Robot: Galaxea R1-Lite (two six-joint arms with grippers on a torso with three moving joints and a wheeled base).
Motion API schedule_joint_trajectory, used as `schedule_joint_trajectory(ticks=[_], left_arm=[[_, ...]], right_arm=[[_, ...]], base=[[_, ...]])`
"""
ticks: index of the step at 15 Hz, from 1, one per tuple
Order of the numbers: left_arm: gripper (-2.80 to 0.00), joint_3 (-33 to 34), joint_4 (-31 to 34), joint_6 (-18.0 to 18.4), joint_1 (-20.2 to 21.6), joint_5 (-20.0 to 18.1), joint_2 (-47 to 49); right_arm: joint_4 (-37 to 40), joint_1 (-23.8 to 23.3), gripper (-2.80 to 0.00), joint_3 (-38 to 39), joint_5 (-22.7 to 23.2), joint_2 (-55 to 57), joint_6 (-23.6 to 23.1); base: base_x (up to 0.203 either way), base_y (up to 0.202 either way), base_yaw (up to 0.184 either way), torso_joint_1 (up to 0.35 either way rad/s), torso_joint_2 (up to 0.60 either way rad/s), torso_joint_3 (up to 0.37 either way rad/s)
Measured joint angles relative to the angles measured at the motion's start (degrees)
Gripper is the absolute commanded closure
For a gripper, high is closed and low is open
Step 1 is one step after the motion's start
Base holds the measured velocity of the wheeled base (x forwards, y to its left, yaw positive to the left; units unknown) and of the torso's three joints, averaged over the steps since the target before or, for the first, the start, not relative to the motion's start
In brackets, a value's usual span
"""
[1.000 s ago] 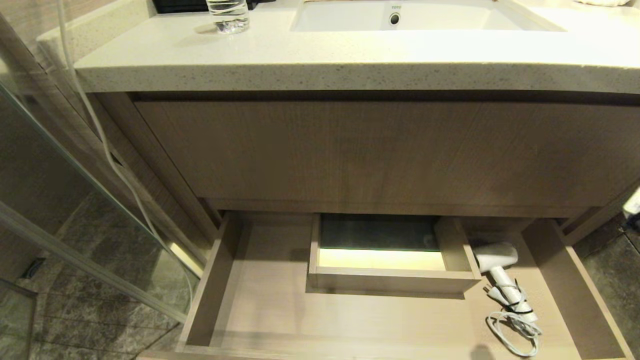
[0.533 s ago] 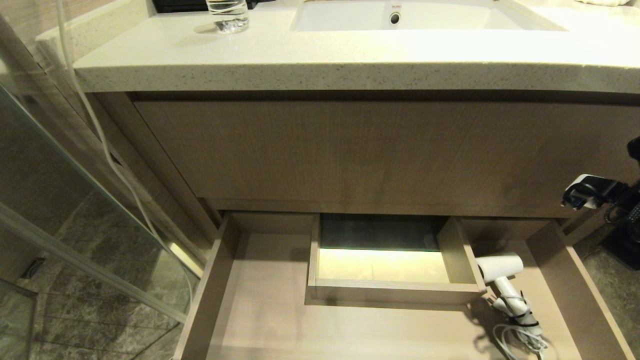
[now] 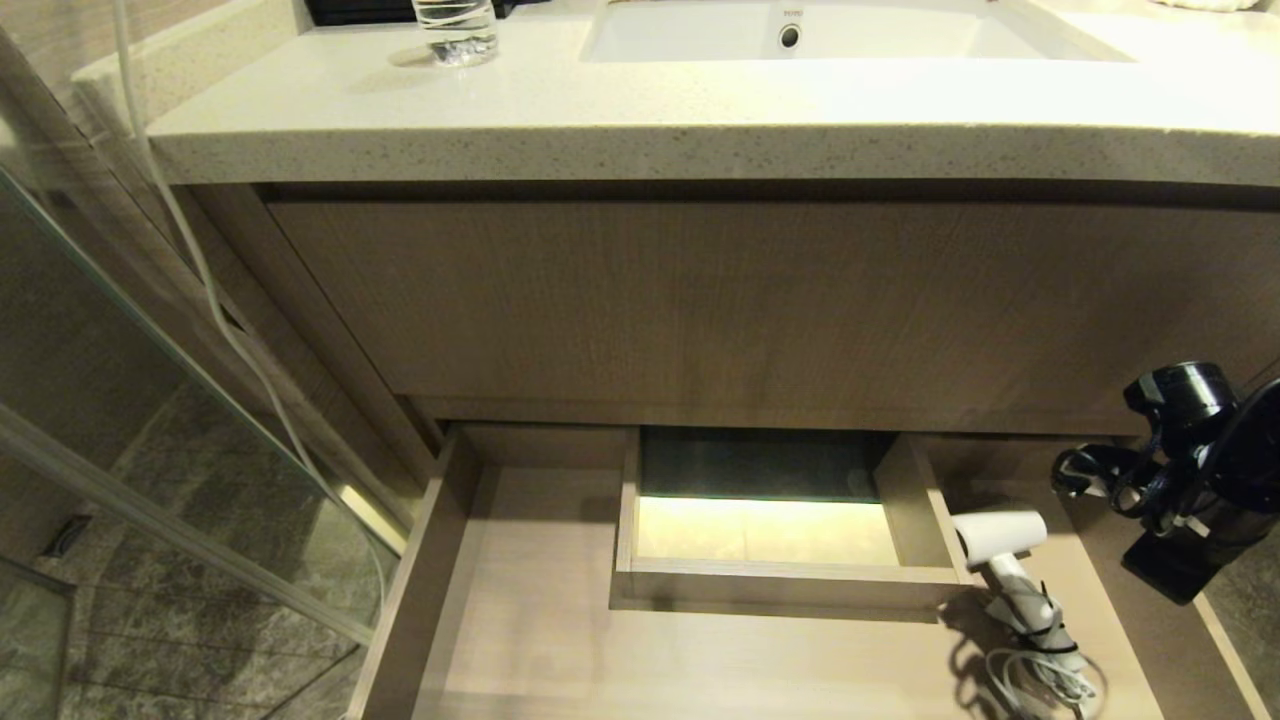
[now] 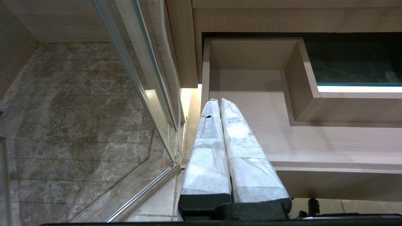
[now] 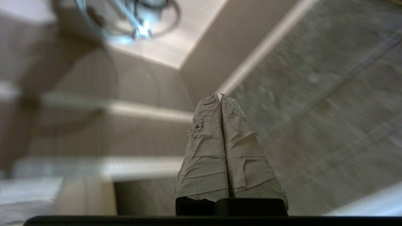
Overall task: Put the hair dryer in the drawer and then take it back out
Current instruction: Take the hairdryer out
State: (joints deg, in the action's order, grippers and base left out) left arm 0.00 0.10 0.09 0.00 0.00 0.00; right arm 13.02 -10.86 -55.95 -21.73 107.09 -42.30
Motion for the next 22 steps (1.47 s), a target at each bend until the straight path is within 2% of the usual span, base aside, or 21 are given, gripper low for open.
schedule_joint_trajectory(ticks=[3,6,9,10,14,22], left_arm=[[0.00,0.0,0.0,0.0,0.0,0.0,0.0],[0.00,0.0,0.0,0.0,0.0,0.0,0.0],[0.00,0.0,0.0,0.0,0.0,0.0,0.0],[0.00,0.0,0.0,0.0,0.0,0.0,0.0],[0.00,0.0,0.0,0.0,0.0,0.0,0.0],[0.00,0.0,0.0,0.0,0.0,0.0,0.0]], right_arm=[[-3.7,-0.6,0.00,-0.2,2.7,6.3,1.7],[-7.6,-1.1,0.00,-2.9,7.3,12.8,4.1],[-10.2,-1.2,0.00,-5.4,9.0,18.7,5.3],[-10.9,-1.2,-2.80,-6.2,9.3,20.5,6.2],[-11.8,-1.2,-2.80,-9.4,11.9,26.0,6.6],[-13.2,-1.7,-2.80,-14.3,11.9,31.4,7.0]], base=[[0.000,0.000,0.000,0.000,0.00,0.000],[0.000,0.000,0.000,0.000,0.00,0.000],[0.000,0.000,0.000,0.000,0.00,0.000],[0.000,0.000,0.000,0.000,0.00,0.000],[0.000,0.000,0.000,0.000,0.00,0.000],[0.000,0.000,0.000,0.000,0.00,0.000]])
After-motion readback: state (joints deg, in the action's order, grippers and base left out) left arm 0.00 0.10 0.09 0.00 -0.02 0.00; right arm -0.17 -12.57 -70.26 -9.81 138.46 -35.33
